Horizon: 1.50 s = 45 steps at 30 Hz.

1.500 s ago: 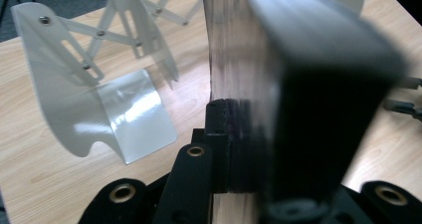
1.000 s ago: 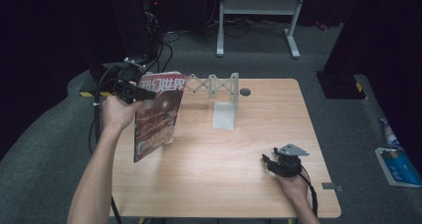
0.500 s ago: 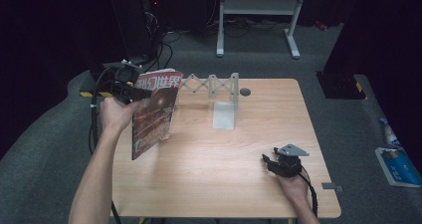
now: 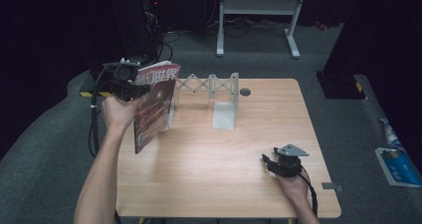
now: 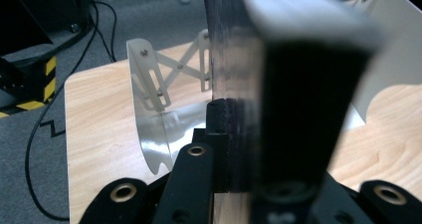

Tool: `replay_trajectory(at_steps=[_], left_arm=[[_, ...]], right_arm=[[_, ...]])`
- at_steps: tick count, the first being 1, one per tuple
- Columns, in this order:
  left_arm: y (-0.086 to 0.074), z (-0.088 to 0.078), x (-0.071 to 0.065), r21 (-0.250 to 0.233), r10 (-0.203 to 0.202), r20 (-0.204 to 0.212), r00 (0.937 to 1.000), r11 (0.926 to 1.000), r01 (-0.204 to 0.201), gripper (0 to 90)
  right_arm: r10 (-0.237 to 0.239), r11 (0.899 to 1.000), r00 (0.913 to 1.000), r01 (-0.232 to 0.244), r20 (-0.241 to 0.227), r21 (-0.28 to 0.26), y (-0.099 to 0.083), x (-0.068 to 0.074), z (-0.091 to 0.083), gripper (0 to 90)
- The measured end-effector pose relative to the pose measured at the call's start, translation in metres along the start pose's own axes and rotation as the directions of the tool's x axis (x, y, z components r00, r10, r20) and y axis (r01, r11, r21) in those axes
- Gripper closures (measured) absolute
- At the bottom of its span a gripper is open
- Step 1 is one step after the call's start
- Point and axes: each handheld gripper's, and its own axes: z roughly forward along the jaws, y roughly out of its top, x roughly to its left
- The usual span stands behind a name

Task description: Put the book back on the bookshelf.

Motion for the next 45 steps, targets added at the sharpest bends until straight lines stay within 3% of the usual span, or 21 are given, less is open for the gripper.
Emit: replay_trajectory(at_steps=[10, 16, 21, 31, 36, 39, 45], left_arm=[[-0.001, 0.008, 0.003, -0.052, -0.038, -0.015, 0.9992, 0.9979, 0.037, 83.4], [-0.009, 0.017, 0.013, -0.124, -0.102, -0.032, 0.9943, 0.9875, 0.097, 83.4], [-0.015, 0.023, 0.019, -0.149, -0.134, -0.035, 0.9903, 0.9806, 0.128, 83.5], [-0.015, 0.037, 0.01, -0.192, -0.086, -0.052, 0.9949, 0.9785, 0.074, 83.5], [-0.018, 0.047, 0.005, -0.237, -0.109, -0.041, 0.9932, 0.9666, 0.097, 83.5], [-0.022, 0.053, 0.006, -0.243, -0.124, -0.039, 0.9915, 0.9637, 0.111, 83.5], [-0.028, 0.056, 0.011, -0.279, -0.153, -0.025, 0.9878, 0.9499, 0.14, 83.5]], right_arm=[[-0.004, 1.0, 1.0, 0.004, -0.005, -0.001, 0.0, 0.001, 0.0, 42.9], [0.0, 1.0, 1.0, 0.0, -0.008, -0.001, 0.0, 0.002, 0.0, 42.9], [0.0, 1.0, 1.0, 0.0, -0.009, 0.0, 0.0, 0.002, 0.0, 42.9], [0.0, 1.0, 1.0, 0.0, -0.008, 0.0, 0.0, 0.002, 0.0, 42.8], [-0.01, 1.0, 0.9999, 0.01, -0.005, -0.003, 0.0, 0.002, 0.0, 42.8], [-0.011, 1.0, 0.9999, 0.011, -0.004, -0.003, 0.0, 0.002, 0.0, 42.9], [-0.007, 1.0, 1.0, 0.007, -0.006, -0.003, 0.0, 0.002, 0.0, 42.8]])
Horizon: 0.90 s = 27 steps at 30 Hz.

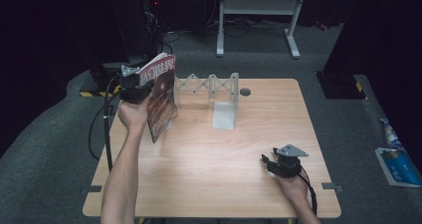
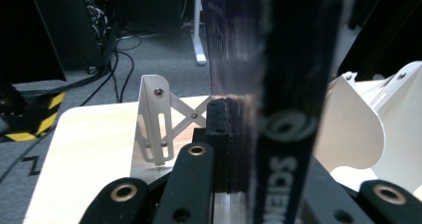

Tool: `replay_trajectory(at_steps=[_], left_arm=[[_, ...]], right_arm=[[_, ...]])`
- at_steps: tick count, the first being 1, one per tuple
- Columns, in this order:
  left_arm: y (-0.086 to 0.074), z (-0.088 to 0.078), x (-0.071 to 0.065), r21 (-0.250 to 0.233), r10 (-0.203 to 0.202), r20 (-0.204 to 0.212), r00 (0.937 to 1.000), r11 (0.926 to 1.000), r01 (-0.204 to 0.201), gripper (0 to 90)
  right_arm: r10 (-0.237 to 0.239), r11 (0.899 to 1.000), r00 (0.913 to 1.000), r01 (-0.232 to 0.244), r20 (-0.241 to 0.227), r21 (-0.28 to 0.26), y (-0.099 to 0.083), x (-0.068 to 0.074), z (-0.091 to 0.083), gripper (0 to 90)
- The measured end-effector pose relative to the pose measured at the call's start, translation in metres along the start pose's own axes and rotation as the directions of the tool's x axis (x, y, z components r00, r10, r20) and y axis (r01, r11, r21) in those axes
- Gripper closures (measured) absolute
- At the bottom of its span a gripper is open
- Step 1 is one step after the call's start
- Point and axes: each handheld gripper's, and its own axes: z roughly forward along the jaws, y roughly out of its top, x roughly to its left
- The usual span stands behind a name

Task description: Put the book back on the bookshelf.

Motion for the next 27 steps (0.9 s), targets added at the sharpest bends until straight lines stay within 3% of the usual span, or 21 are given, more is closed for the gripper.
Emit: replay_trajectory(at_steps=[10, 17, 24, 27], left_arm=[[-0.004, 0.005, -0.004, -0.032, 0.043, 0.02, 0.9989, 0.9986, -0.042, 83.4], [-0.003, 0.002, -0.005, 0.007, 0.07, 0.031, 0.9971, 0.9975, -0.07, 82.2], [-0.003, -0.003, 0.002, 0.083, 0.044, 0.054, 0.9976, 0.9954, -0.049, 80.7], [0.0, -0.009, 0.005, 0.086, 0.004, 0.065, 0.9979, 0.9963, -0.01, 79.9]], right_arm=[[0.005, 1.0, 1.0, -0.005, 0.0, 0.001, 0.0, 0.0, 0.0, 42.8], [0.005, 1.0, 1.0, -0.005, -0.001, 0.0, 0.0, 0.0, 0.0, 42.8], [0.005, 1.0, 1.0, -0.005, -0.001, 0.001, 0.0, 0.0, 0.0, 42.8], [0.01, 1.0, 0.9999, -0.01, -0.003, 0.002, 0.0, 0.0, 0.0, 42.8]])
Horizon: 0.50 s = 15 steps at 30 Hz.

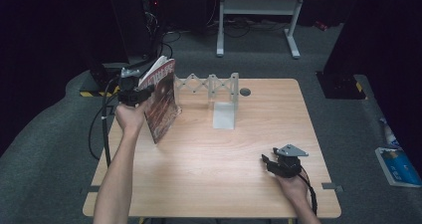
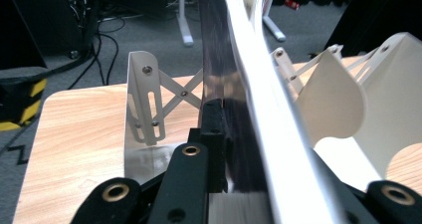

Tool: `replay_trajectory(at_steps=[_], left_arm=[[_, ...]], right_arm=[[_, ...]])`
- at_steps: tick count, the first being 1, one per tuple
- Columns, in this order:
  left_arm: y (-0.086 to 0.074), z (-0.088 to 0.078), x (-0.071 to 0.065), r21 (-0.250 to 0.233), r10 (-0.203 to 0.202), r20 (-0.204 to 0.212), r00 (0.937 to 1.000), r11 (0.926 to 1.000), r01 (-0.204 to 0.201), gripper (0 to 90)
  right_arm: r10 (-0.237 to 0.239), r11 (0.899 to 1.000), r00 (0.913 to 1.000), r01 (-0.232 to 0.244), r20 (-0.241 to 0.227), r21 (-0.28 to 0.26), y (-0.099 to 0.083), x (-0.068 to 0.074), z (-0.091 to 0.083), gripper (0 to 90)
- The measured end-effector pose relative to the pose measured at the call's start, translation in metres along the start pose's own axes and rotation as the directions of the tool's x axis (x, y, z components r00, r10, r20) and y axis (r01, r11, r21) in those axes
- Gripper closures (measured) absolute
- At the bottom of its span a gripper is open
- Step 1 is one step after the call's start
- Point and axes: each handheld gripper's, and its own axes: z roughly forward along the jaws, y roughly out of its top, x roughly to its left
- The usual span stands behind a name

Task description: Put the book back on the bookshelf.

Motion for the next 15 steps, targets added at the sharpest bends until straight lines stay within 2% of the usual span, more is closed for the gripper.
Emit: replay_trajectory(at_steps=[1, 2, 4, 8, 12, 15], left_arm=[[0.001, -0.001, 0.0, 0.011, -0.001, 0.0, 1.0, 0.9999, 0.001, 79.8], [0.003, -0.003, -0.001, 0.033, 0.021, -0.012, 0.9997, 0.9993, -0.02, 79.8], [0.005, -0.004, -0.002, 0.06, 0.036, -0.02, 0.9992, 0.9976, -0.034, 79.8], [0.009, -0.005, -0.002, 0.098, 0.031, -0.022, 0.9993, 0.9947, -0.029, 80.2], [0.01, -0.005, -0.004, 0.112, 0.029, -0.025, 0.9993, 0.9934, -0.026, 82.5], [0.011, -0.005, -0.006, 0.102, 0.049, -0.033, 0.9983, 0.9937, -0.045, 83.4]], right_arm=[[-0.003, 1.0, 1.0, 0.003, 0.0, -0.001, 0.0, 0.0, 0.0, 42.8], [-0.001, 1.0, 1.0, 0.001, 0.0, 0.0, 0.0, 0.0, 0.0, 42.9], [0.0, 1.0, 1.0, 0.0, 0.0, 0.0, 0.0, 0.0, 0.0, 42.8], [0.0, 1.0, 1.0, 0.0, 0.001, 0.0, 0.0, 0.0, 0.0, 42.8], [-0.002, 1.0, 1.0, 0.002, 0.001, -0.001, 0.0, 0.0, 0.0, 42.8], [-0.002, 1.0, 1.0, 0.002, 0.0, -0.001, 0.0, 0.0, 0.0, 42.8]])
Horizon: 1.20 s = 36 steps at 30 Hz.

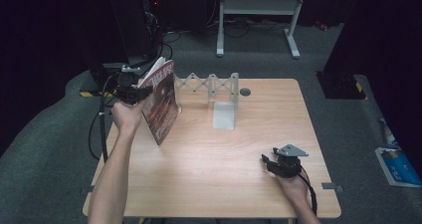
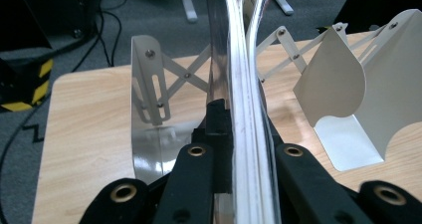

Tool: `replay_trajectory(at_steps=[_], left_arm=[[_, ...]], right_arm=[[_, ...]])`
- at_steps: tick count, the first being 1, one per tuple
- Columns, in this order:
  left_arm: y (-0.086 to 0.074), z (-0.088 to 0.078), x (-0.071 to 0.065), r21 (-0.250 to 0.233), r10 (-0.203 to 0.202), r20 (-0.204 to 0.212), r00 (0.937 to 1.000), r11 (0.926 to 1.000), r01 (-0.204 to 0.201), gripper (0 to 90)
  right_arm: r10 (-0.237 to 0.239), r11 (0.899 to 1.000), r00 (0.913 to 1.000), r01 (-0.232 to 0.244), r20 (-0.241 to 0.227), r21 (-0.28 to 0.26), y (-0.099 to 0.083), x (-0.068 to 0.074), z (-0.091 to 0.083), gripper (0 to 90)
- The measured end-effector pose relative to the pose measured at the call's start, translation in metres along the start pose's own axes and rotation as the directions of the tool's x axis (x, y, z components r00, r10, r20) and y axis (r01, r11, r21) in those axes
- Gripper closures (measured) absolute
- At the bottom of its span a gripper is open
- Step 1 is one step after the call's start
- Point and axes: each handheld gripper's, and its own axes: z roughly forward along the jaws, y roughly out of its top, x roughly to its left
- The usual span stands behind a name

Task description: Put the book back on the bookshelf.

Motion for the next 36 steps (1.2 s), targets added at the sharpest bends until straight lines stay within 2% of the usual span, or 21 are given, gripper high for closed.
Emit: replay_trajectory(at_steps=[9, 18, 28, 33, 36], left_arm=[[0.002, 0.001, -0.002, -0.05, 0.005, -0.018, 0.9998, 0.9988, -0.006, 83.8], [0.003, 0.007, 0.0, -0.096, -0.006, -0.033, 0.9994, 0.9953, 0.003, 83.8], [-0.001, 0.016, -0.001, -0.115, -0.004, -0.022, 0.9997, 0.9934, 0.002, 83.7], [-0.002, 0.016, 0.001, -0.103, 0.02, -0.015, 0.9997, 0.9944, -0.022, 82.9], [-0.002, 0.015, 0.005, -0.098, 0.012, -0.017, 0.9998, 0.9951, -0.014, 82.4]], right_arm=[[-0.002, 1.0, 1.0, 0.002, 0.001, 0.0, 0.0, 0.0, 0.0, 42.8], [-0.001, 1.0, 1.0, 0.001, 0.0, 0.0, 0.0, 0.0, 0.0, 42.8], [0.0, 1.0, 1.0, 0.0, -0.001, -0.001, 0.0, 0.0, 0.0, 42.8], [-0.002, 1.0, 1.0, 0.002, -0.001, -0.001, 0.0, 0.0, 0.0, 42.8], [-0.001, 1.0, 1.0, 0.001, -0.001, -0.001, 0.0, 0.0, 0.0, 42.8]])
